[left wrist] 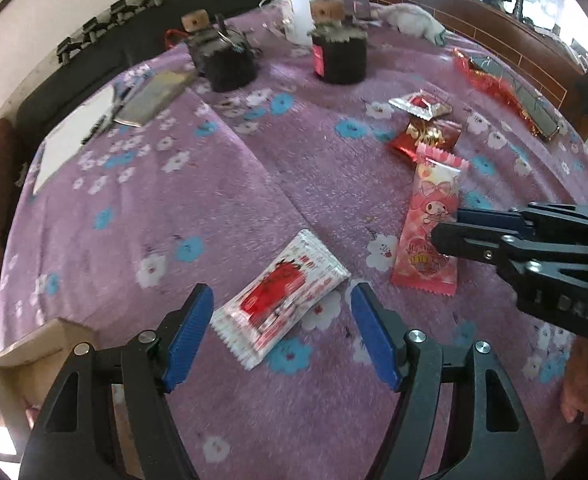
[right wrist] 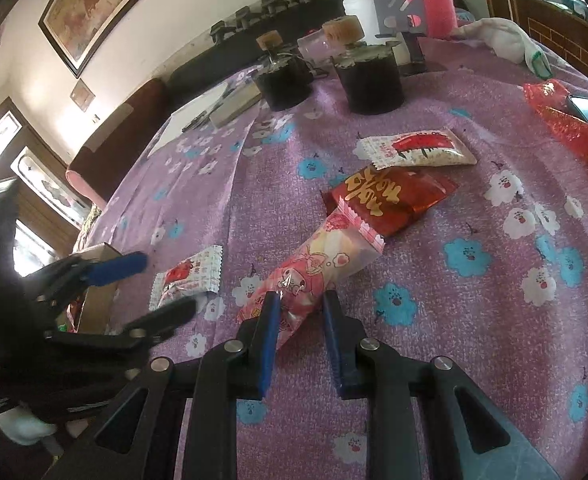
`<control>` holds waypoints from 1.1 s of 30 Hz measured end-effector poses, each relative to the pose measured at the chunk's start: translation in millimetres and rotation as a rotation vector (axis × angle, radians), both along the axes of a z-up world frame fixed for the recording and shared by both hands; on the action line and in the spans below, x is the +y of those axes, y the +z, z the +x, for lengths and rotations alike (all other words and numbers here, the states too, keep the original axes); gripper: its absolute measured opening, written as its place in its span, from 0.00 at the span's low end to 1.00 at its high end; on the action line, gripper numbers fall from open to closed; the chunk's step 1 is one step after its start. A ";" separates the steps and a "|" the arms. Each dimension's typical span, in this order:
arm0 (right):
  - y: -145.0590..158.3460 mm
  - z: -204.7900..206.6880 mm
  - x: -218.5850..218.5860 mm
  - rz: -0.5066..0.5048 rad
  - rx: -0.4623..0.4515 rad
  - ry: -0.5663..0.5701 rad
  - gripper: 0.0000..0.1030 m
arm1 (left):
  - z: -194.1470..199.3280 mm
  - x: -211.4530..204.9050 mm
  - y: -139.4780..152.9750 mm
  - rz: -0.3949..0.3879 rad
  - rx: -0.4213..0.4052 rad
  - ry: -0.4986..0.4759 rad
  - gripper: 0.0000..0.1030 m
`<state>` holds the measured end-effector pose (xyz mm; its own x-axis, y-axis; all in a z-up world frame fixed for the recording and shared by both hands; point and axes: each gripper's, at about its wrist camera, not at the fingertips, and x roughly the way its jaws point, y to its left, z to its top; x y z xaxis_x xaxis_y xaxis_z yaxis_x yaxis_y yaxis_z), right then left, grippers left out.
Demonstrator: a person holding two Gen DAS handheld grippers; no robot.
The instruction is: Organize snacks
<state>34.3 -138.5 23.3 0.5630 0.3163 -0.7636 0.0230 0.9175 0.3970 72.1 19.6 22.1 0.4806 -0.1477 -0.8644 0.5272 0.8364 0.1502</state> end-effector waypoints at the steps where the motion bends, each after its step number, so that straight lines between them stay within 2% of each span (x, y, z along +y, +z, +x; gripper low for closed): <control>1: 0.0 0.0 0.1 -0.001 -0.001 0.000 0.21 | 1.2 -1.5 -3.0 0.003 0.004 0.002 0.69; 3: -0.4 1.6 0.4 -0.005 -0.004 -0.001 0.21 | 3.6 -1.1 -3.7 -0.026 0.007 0.013 0.70; 5: -0.5 2.8 2.1 -0.016 -0.009 -0.001 0.21 | 6.7 1.5 -3.5 -0.064 0.055 0.046 0.63; 7: -0.2 2.9 3.4 -0.024 -0.013 -0.002 0.21 | 5.5 -0.2 -0.4 -0.077 0.070 0.044 0.31; 9: -0.6 3.0 2.6 -0.015 -0.014 -0.005 0.21 | 2.1 -4.2 1.4 -0.045 0.059 0.054 0.12; 12: -0.7 2.4 0.9 -0.004 -0.016 -0.010 0.20 | -3.1 -1.4 4.2 -0.072 0.067 0.082 0.09; 17: 3.4 -2.2 -3.4 0.051 -0.045 -0.004 0.19 | -14.8 18.4 16.2 -0.182 0.075 0.132 0.09; 20: 12.0 -7.3 -1.0 0.073 -0.091 0.015 0.10 | -28.7 38.8 32.8 -0.261 0.063 0.167 0.09; 25: 12.3 -8.0 6.2 0.064 -0.099 0.034 0.10 | -55.3 73.1 59.3 -0.335 0.032 0.204 0.09; 28: 15.8 -11.1 3.4 0.028 -0.122 -0.010 0.20 | -72.3 94.8 71.5 -0.380 0.012 0.234 0.09; 30: 16.8 -13.5 2.7 0.016 -0.124 -0.025 0.57 | -83.8 109.2 78.2 -0.413 -0.005 0.252 0.09; 33: 15.3 -8.1 11.3 0.027 -0.082 -0.017 0.58 | -100.3 128.3 83.3 -0.430 -0.030 0.285 0.09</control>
<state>26.2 -127.3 38.7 0.6288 0.3263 -0.7057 0.0048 0.9060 0.4232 -28.1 147.9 105.4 0.5775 -0.3457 -0.7395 0.2698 0.9358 -0.2268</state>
